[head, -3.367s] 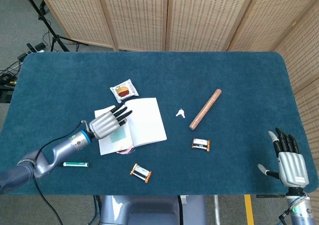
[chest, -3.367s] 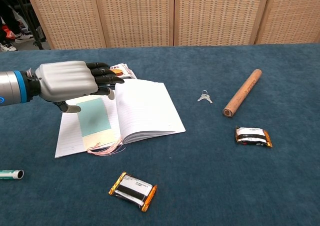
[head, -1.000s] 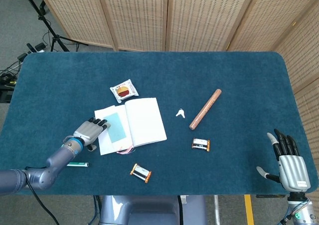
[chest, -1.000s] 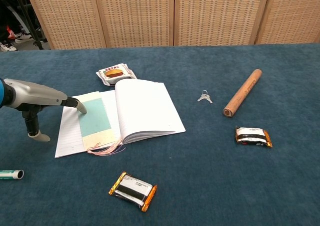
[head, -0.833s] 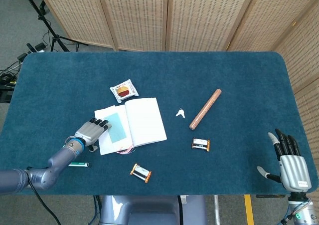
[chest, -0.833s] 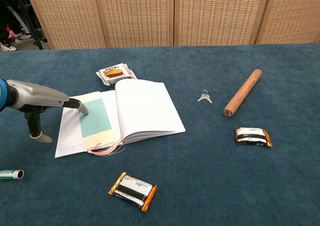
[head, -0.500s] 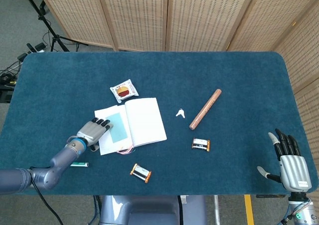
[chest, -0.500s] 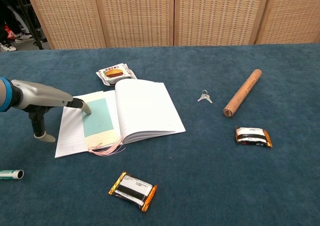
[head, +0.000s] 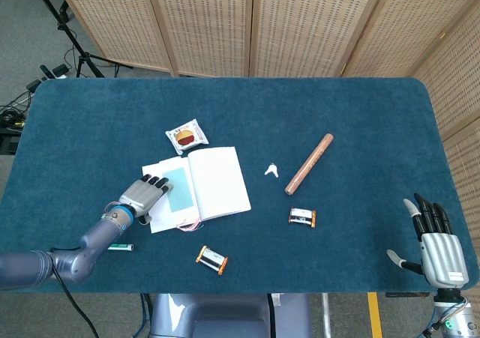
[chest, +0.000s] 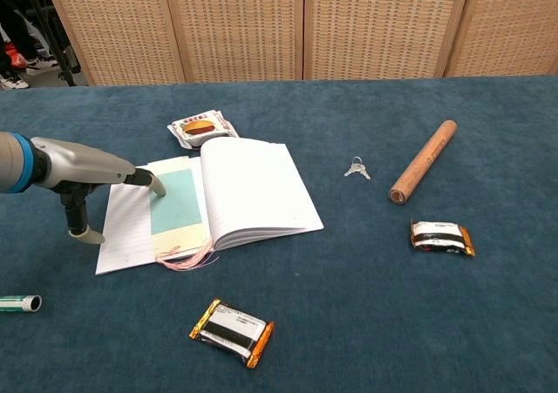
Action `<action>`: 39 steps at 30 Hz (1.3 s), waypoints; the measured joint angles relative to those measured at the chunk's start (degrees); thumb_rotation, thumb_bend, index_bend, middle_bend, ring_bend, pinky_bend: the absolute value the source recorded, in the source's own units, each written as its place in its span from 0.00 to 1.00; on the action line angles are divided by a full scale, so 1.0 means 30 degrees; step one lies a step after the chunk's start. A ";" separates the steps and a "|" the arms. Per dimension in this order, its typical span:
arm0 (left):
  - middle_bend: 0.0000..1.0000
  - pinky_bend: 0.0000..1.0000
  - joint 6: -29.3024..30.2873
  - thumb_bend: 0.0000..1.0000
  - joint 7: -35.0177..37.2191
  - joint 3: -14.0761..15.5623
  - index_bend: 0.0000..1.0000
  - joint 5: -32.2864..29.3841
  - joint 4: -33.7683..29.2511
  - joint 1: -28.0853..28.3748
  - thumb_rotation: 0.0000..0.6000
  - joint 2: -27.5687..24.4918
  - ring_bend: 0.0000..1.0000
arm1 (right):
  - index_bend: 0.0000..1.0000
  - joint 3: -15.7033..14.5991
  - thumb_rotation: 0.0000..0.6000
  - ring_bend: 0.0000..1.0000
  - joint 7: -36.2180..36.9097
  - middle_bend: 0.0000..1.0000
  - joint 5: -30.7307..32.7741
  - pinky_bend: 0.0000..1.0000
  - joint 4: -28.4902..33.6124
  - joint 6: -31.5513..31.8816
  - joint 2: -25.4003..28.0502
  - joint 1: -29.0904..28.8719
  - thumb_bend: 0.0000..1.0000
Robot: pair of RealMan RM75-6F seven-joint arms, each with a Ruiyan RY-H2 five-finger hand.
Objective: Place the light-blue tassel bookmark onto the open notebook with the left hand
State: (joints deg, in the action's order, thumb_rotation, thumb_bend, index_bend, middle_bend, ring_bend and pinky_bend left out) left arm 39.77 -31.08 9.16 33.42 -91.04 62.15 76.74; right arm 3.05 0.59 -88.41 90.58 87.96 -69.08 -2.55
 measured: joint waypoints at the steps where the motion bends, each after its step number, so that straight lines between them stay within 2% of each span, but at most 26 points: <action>1: 0.00 0.00 -0.0007 0.30 -0.0008 0.0003 0.05 -0.0008 0.0023 0.0013 1.00 0.0031 0.00 | 0.00 0.0004 1.00 0.00 0.0008 0.00 0.0008 0.00 0.0000 -0.0002 0.0000 0.0001 0.16; 27: 0.00 0.00 0.0396 0.30 -0.0345 -0.0013 0.05 0.0093 0.0060 0.0290 1.00 0.0635 0.00 | 0.00 0.0036 1.00 0.00 0.0115 0.00 0.0063 0.00 0.0002 0.0005 0.0056 0.0029 0.16; 34: 0.00 0.00 0.0599 0.30 -0.0050 -0.0221 0.05 0.0392 -0.0835 0.0267 1.00 -0.0347 0.00 | 0.00 0.0026 1.00 0.00 0.0098 0.00 0.0032 0.00 -0.0015 -0.0008 0.0043 0.0019 0.16; 39: 0.00 0.00 0.1469 0.30 0.0306 -0.0631 0.05 0.0999 -0.2639 0.0161 1.00 -0.2032 0.00 | 0.00 0.0016 1.00 0.00 0.0058 0.00 0.0036 0.00 -0.0022 -0.0071 0.0021 -0.0010 0.16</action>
State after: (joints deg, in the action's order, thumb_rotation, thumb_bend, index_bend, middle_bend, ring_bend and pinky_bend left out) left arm 44.18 -30.17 7.27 36.42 -98.96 62.63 70.64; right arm 3.09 0.76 -88.30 90.52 87.74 -69.02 -2.58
